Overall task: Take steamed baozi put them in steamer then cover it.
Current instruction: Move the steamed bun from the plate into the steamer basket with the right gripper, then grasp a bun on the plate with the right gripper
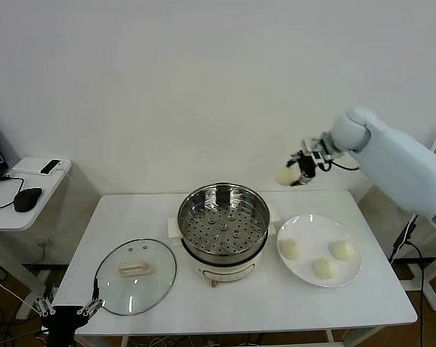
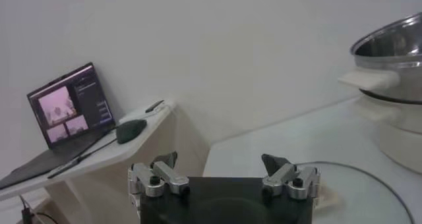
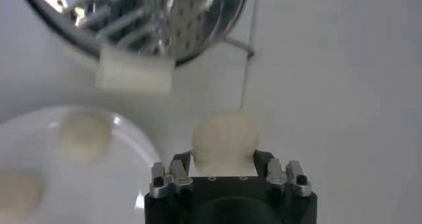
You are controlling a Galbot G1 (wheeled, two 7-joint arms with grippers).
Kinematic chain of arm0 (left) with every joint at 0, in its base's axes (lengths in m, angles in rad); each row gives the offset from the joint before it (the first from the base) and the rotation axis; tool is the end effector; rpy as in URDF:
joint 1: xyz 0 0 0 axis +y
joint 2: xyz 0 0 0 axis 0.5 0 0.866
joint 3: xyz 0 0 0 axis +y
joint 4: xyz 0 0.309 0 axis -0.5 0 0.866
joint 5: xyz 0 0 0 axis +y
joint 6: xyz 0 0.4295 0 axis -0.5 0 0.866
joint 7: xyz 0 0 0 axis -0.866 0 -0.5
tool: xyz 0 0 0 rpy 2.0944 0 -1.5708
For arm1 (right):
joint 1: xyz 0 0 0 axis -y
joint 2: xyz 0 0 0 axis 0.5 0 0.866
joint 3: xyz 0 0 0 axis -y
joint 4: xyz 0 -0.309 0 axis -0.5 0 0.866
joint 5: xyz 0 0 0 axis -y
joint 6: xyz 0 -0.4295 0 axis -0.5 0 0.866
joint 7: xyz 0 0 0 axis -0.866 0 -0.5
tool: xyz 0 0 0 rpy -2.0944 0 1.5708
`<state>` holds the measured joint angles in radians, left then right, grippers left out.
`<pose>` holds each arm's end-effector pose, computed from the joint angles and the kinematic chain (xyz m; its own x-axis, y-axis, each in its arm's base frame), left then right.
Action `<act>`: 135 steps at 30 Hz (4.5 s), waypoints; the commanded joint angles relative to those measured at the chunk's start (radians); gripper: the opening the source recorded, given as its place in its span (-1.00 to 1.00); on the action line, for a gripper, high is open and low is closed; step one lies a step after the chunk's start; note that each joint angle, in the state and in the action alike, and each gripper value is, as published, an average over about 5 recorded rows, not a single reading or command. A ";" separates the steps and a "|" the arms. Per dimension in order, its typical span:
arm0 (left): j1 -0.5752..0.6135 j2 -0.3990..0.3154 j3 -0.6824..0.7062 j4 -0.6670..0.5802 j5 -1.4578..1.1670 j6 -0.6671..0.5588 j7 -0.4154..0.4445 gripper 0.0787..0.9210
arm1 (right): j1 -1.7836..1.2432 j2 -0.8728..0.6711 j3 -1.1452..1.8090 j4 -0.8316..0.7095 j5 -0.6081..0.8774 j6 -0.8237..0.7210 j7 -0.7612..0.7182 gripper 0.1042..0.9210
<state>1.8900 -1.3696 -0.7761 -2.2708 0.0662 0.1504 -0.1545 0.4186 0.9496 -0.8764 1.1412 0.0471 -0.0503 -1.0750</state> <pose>0.2003 0.0869 -0.2476 -0.9495 -0.2548 0.1832 -0.1618 0.8976 0.4100 0.6242 0.0289 0.0010 -0.4012 -0.3677 0.8389 -0.8006 -0.3042 -0.5162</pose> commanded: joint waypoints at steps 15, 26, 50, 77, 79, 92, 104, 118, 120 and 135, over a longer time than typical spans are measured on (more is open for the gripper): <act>-0.001 -0.001 -0.042 -0.012 -0.013 0.005 0.004 0.77 | 0.126 0.274 -0.385 0.030 -0.126 0.291 0.149 0.20; 0.003 -0.015 -0.048 -0.012 -0.011 0.004 0.002 0.77 | 0.042 0.350 -0.384 -0.098 -0.361 0.432 0.176 0.20; -0.006 -0.015 -0.047 -0.011 -0.009 0.005 0.002 0.77 | -0.014 0.380 -0.344 -0.192 -0.388 0.474 0.208 0.60; -0.028 0.066 -0.026 -0.049 -0.019 0.028 0.018 0.77 | 0.154 -0.438 -0.249 0.411 -0.005 -0.187 -0.059 0.76; -0.031 0.071 -0.022 -0.052 -0.018 0.030 0.019 0.77 | 0.111 -0.478 -0.240 0.429 -0.023 -0.191 -0.052 0.76; -0.023 0.081 -0.032 -0.054 -0.013 0.039 0.023 0.77 | -0.383 -0.466 0.052 0.378 -0.150 -0.192 -0.017 0.76; -0.008 0.067 -0.051 -0.053 -0.012 0.041 0.021 0.77 | -0.530 -0.279 0.143 0.230 -0.232 -0.177 0.020 0.76; -0.009 0.059 -0.057 -0.046 -0.005 0.041 0.022 0.77 | -0.567 -0.142 0.206 0.098 -0.254 -0.150 0.067 0.76; -0.011 0.058 -0.056 -0.045 -0.005 0.042 0.022 0.77 | -0.567 -0.132 0.206 0.084 -0.257 -0.149 0.068 0.76; -0.018 0.056 -0.052 -0.038 -0.004 0.042 0.022 0.77 | -0.577 -0.090 0.209 0.032 -0.283 -0.144 0.074 0.52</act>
<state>1.8721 -1.3144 -0.8283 -2.3093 0.0624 0.1922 -0.1325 -0.1460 0.8378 -0.6726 1.1987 -0.2281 -0.1967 -1.0046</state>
